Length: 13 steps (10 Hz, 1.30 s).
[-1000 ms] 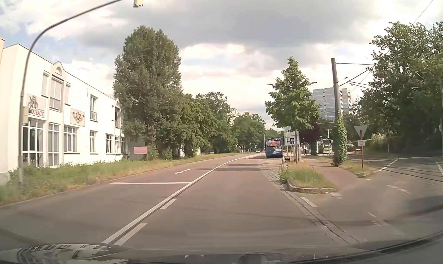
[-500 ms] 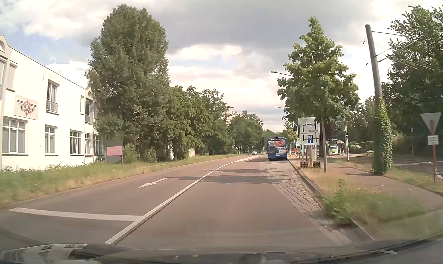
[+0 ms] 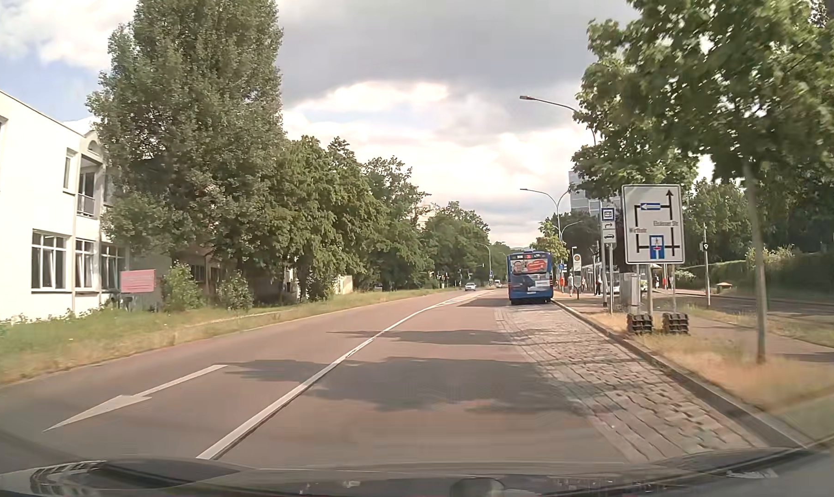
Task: Follow the waypoints while adhering to traffic rules and regulations
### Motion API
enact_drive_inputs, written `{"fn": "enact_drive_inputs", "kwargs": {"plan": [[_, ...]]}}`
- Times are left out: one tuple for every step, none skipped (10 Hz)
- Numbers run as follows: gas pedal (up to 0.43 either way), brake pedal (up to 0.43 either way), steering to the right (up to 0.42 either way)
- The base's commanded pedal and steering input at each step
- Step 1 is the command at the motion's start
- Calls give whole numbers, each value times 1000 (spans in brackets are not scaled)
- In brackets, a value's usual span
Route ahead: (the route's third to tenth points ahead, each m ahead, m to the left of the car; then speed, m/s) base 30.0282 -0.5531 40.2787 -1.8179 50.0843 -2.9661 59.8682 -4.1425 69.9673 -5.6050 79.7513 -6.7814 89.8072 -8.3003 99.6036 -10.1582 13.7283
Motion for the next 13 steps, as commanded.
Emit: {"fn": "enact_drive_inputs", "kwargs": {"plan": [[87,0,11],[87,0,11],[87,0,12],[87,0,14],[87,0,15],[87,0,16],[87,0,18],[87,0,19],[87,0,19],[87,0,19],[87,0,20],[87,0,21],[87,0,21]]}}
